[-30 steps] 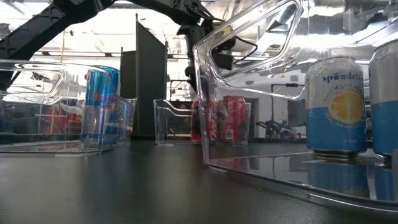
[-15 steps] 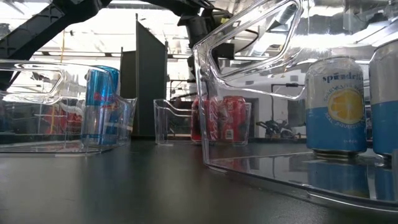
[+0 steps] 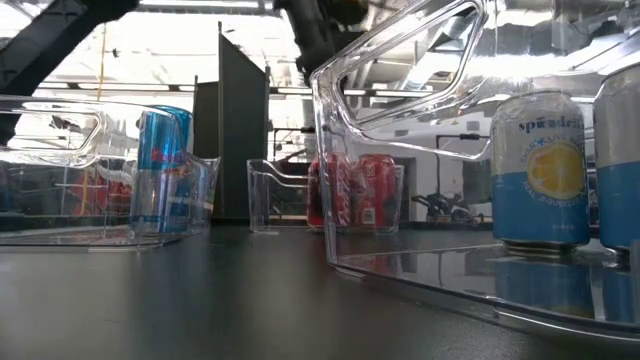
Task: Sort soda cans
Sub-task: Put the blue soda can into the middle left transparent bin
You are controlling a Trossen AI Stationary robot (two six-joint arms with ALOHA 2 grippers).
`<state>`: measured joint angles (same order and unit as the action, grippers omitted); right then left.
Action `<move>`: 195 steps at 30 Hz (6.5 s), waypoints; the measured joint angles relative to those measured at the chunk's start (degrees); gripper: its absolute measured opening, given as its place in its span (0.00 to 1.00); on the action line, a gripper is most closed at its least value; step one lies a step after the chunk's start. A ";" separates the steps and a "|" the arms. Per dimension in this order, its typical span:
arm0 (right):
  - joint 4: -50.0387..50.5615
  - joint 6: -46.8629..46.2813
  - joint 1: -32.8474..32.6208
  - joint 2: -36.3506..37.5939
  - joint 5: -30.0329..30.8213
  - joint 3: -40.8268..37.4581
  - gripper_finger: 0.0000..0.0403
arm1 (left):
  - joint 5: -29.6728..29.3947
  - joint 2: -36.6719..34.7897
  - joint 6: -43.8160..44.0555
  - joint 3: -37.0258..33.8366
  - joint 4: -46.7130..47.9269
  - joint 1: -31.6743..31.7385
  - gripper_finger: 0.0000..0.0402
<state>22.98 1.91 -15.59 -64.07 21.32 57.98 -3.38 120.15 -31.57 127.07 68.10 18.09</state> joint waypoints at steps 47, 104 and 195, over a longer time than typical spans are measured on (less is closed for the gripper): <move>-39.07 10.19 13.53 -16.92 -2.22 2.19 0.82 | -18.95 -70.87 31.10 -75.73 -43.33 -0.11 0.85; -26.59 13.21 19.61 -20.17 -6.58 12.07 0.82 | -2.12 -25.26 22.95 -42.17 -7.81 38.93 0.85; -25.94 11.17 17.11 -20.17 -6.51 12.04 0.82 | -0.01 -17.01 17.68 -42.99 -8.23 39.52 0.67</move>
<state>-2.96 13.08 1.52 -84.25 14.81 70.02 -3.39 103.13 -13.89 84.07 59.87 57.60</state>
